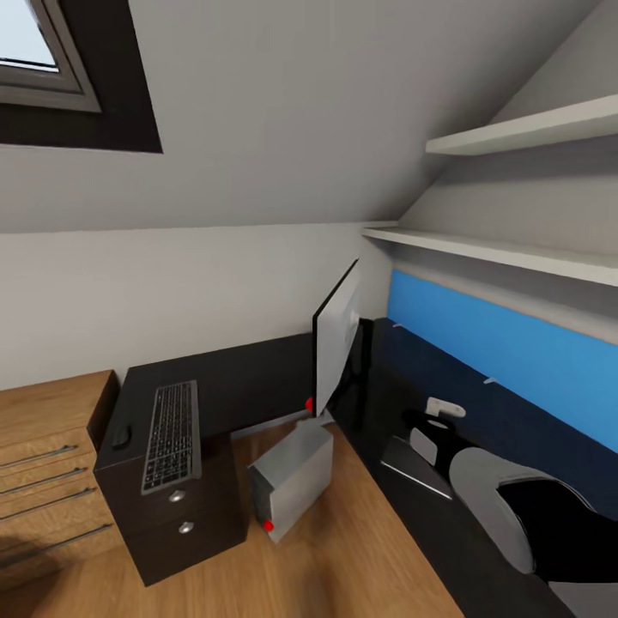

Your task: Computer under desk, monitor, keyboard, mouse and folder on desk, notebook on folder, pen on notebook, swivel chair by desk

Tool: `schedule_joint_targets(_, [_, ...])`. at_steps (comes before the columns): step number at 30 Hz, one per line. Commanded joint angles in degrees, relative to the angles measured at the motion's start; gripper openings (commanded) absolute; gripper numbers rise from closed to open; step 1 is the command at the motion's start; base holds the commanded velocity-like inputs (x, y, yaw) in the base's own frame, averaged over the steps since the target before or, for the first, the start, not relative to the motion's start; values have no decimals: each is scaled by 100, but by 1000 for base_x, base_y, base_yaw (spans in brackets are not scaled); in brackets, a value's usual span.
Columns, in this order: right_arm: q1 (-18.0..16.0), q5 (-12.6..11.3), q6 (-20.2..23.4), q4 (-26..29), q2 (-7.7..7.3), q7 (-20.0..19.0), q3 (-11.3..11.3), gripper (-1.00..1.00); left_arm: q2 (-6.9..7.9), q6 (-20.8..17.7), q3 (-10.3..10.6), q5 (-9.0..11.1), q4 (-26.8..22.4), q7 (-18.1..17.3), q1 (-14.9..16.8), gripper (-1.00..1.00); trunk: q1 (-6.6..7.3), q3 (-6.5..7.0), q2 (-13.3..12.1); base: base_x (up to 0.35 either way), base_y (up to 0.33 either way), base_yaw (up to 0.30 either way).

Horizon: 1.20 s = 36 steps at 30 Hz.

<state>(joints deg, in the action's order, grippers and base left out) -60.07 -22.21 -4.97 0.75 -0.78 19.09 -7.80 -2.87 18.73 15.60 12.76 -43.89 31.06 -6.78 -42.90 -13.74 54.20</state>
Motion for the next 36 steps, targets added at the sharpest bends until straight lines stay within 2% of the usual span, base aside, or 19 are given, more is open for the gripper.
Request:
schedule_joint_targets(1, [-1,-90,-23,-8,2,9,-48,100,4,33,23,60,-5,18,2,100,-4,-6,4,285,0,0])
schedule_joint_targets(2, [73,-205,-47,-22,31,1,-62,100,5,34,19,60,-6,17,2,100,-4,-6,4,309,0,0])
schedule_joint_targets(9, [124,-249,-52,23,30,2,-64,100,6,77,-1,61,-145,28,2,100,-4,-6,4,113,0,0])
schedule_joint_targets(17, [127,-234,-136,15,-74,31,-70,100,18,117,21,87,-769,23,-5,100,-4,-6,4,4,0,0])
schedule_joint_targets(21, [127,-239,-138,24,-114,35,-71,100,3,27,22,99,-1033,28,-7,100,-92,-78,165,0,0,0])
schedule_joint_targets(23, [127,-240,-154,30,-120,34,-72,100,4,-354,19,116,-1473,30,-7,100,-135,-114,245,0,0,0])
schedule_joint_targets(24, [127,-240,-165,33,-125,33,-75,100,8,-748,17,155,-1745,27,-7,100,-157,-132,285,0,0,0])
schedule_joint_targets(25, [127,-243,-177,36,-128,33,-72,100,7,-1234,19,236,-2021,26,-7,100,-179,-150,325,0,0,0])
schedule_joint_targets(26, [127,-246,-211,38,-131,33,-68,100,2,-1953,33,408,-2432,24,-7,100,-201,-168,365,0,0,0])
schedule_joint_targets(28, [127,-247,-256,39,-143,33,-62,100,-2,-2486,81,547,-2855,23,-7,100,-245,-204,445,0,0,0])
schedule_joint_targets(31, [127,-253,-289,39,-187,33,-57,100,-2,-3006,143,720,-3389,20,-7,100,-311,-258,566,0,0,0])
schedule_joint_targets(33, [127,-256,-304,41,-225,33,-52,100,-12,-3808,194,1213,-3796,14,-7,100,-355,-294,646,0,0,0])
schedule_joint_targets(36, [127,-257,-308,40,-236,33,-49,100,-35,-4247,213,1577,-4044,10,-7,100,-421,-347,766,0,0,0])
